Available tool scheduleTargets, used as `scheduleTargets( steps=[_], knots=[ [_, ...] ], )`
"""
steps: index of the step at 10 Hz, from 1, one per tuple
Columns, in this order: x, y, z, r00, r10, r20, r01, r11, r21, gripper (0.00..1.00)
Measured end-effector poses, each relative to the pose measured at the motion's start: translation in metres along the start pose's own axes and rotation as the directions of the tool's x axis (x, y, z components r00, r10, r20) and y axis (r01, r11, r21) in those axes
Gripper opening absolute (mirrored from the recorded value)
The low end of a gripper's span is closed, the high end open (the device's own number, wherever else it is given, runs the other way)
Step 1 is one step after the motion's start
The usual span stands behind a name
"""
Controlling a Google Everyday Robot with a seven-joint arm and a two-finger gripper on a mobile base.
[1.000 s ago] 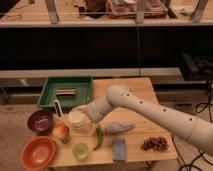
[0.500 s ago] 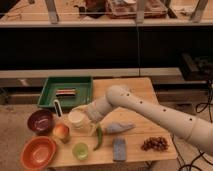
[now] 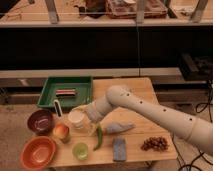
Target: Stack bowls on top of each other
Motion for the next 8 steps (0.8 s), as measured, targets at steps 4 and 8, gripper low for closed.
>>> scheduleTargets(
  steps=[4,8],
  knots=[
    [0.002,-0.001,-0.002,1.000,-0.015,-0.024,0.015,1.000,-0.021,0.80],
    [0.013,-0.065,-0.020,0.957,-0.221,-0.187,0.159,0.941,-0.299,0.80]
  ],
)
